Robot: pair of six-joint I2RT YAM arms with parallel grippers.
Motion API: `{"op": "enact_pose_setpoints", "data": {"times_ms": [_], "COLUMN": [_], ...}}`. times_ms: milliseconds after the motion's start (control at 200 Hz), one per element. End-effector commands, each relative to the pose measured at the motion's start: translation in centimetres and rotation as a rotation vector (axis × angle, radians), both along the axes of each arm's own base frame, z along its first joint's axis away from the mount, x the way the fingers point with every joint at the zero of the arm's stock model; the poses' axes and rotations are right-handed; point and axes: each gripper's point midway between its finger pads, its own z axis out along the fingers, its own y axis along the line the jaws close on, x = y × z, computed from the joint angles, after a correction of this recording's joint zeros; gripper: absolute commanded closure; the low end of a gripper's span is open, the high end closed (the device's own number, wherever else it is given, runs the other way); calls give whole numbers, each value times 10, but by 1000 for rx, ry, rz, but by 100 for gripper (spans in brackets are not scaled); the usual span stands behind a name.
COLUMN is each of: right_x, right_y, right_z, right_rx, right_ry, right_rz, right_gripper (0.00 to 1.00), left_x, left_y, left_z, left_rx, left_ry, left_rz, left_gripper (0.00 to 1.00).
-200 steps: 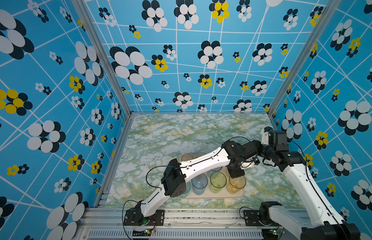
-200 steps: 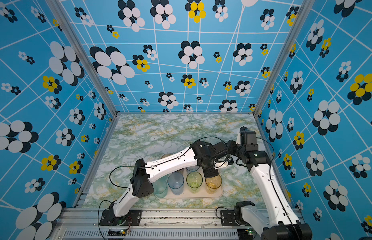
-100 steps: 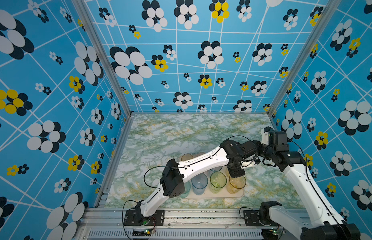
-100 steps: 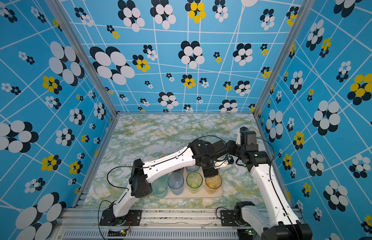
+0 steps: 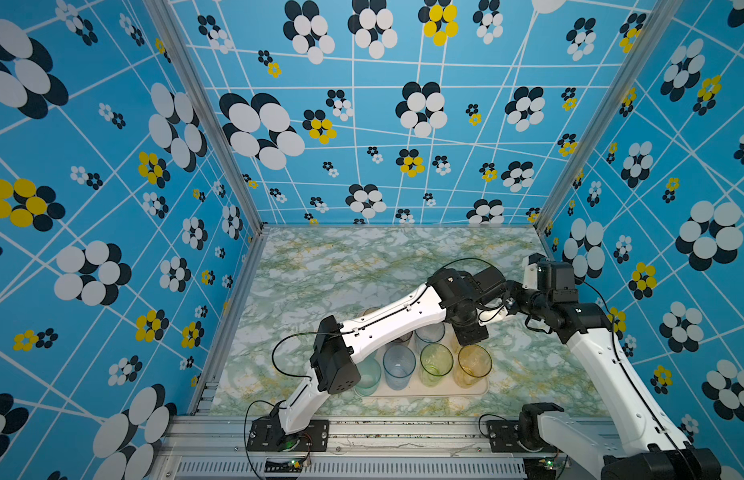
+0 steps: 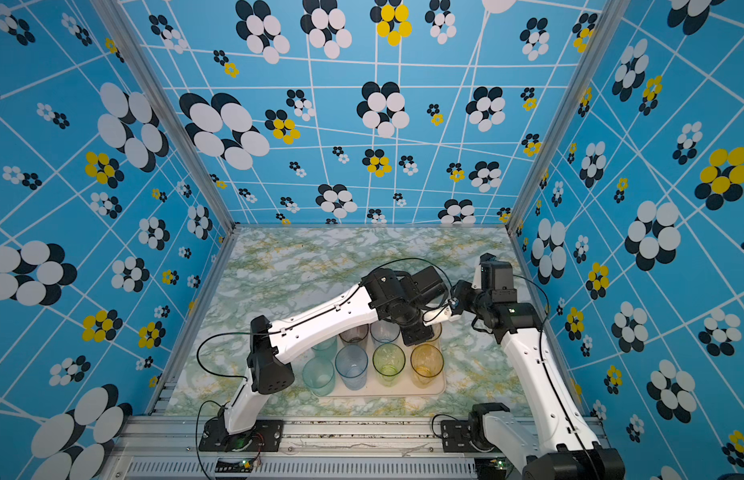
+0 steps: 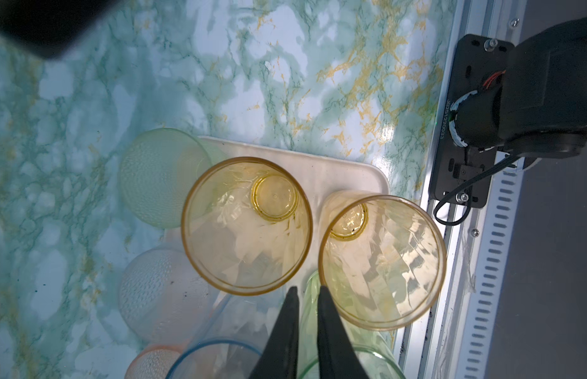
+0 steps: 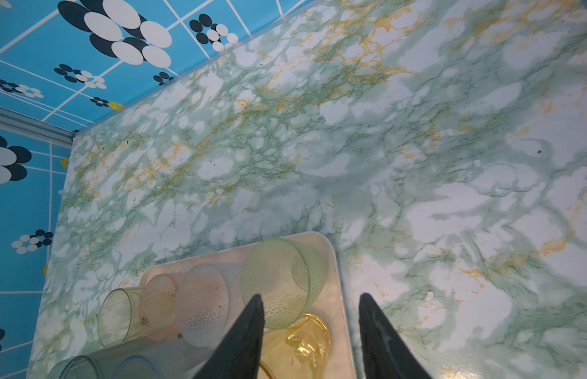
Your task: Place the glasses into the tray
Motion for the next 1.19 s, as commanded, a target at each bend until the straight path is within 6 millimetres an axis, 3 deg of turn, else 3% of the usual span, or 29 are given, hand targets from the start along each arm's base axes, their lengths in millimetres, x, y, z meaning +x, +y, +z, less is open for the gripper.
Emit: {"op": "enact_pose_setpoints", "data": {"times_ms": [0,345,440,480,760,955,1190], "right_x": [-1,23,31,35,63,90,132], "right_y": [0,-1,-3,-3,-2,2,38], "right_z": [3,24,29,30,30,22,0], "right_rx": [-2,-25,-33,-37,-59,-65,94], "right_ry": [-11,27,45,55,123,144,185], "right_rz": [13,12,2,0,16,50,168], "right_gripper": [51,51,50,51,51,51,52], "left_x": [19,96,120,125,191,241,299], "left_y": [18,86,105,117,175,227,299], "left_z": [42,102,103,114,97,91,62], "left_rx": [-103,-317,-357,-384,-421,-476,-564], "left_ry": [-14,-2,34,25,60,32,1], "left_rz": [64,300,362,386,592,755,974], "left_gripper": [84,83,81,81,80,81,81]}}
